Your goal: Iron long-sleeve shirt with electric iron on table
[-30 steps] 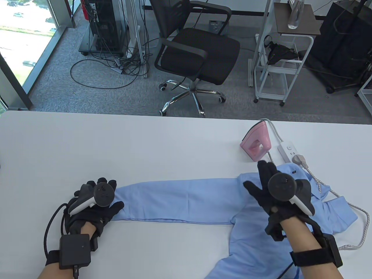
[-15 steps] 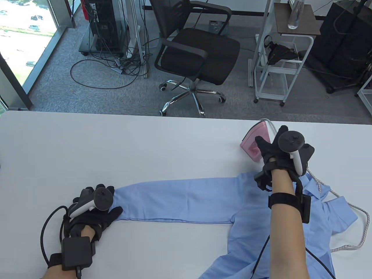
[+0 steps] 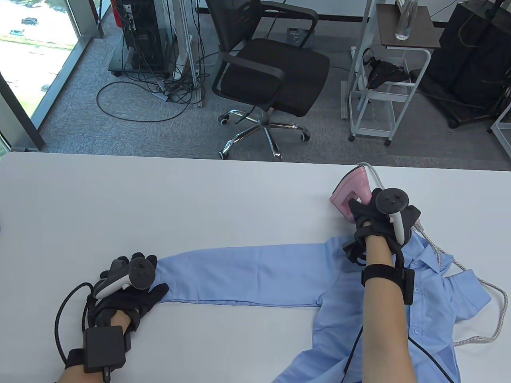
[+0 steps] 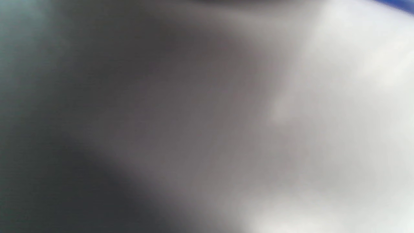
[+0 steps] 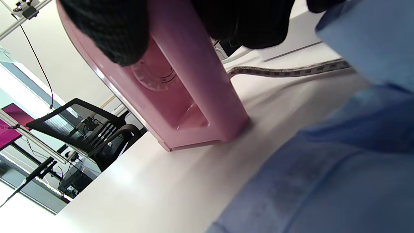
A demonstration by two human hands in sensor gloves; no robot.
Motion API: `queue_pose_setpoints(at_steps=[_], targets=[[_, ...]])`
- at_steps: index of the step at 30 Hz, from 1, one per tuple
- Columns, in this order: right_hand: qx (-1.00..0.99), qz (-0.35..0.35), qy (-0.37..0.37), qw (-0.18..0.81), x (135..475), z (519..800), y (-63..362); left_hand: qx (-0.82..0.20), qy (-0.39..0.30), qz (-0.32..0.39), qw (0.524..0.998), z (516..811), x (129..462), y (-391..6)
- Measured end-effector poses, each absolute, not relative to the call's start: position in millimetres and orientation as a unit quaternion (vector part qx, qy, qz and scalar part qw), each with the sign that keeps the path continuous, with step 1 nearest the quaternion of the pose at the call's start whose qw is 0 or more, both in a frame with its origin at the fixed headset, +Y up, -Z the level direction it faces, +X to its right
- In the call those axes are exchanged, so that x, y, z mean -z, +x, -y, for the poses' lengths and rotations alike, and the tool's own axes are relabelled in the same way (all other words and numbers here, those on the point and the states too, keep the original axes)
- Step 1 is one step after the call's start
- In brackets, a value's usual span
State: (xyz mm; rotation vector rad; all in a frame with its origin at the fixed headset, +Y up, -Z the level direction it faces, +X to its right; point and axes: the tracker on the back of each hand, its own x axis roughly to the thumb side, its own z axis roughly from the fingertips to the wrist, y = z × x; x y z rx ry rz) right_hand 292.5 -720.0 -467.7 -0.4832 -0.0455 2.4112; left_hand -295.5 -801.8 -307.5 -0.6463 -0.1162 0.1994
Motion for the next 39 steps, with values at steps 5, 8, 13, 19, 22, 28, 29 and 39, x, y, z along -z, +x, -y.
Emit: queue_pose_setpoints(at_steps=[5, 8, 13, 19, 22, 28, 29, 39], targets=[[-0.932, 0.055, -0.142, 0.329, 465, 709, 286, -0.097, -0.316, 0.056, 0.942, 802, 307, -296], [-0.935, 0.084, -0.108, 0.327, 463, 685, 270, -0.097, -0.316, 0.055, 0.942, 802, 307, -296], [-0.954, 0.152, 0.027, 0.258, 446, 622, 212, -0.108, -0.303, 0.055, 0.945, 799, 307, -297], [-0.899, 0.207, 0.191, 0.335, 402, 565, 111, -0.192, -0.241, 0.008, 0.951, 781, 307, -319], [-0.892, 0.199, 0.261, 0.312, 379, 556, 57, -0.171, -0.249, -0.021, 0.953, 785, 305, -332], [-0.895, 0.111, 0.350, 0.253, 336, 594, -46, -0.133, -0.296, -0.027, 0.945, 801, 303, -335], [-0.896, 0.093, 0.358, 0.245, 333, 605, -58, -0.129, -0.302, -0.026, 0.944, 802, 303, -335], [-0.927, -0.039, 0.352, 0.123, 325, 709, -120, -0.133, -0.308, -0.023, 0.942, 801, 304, -334]])
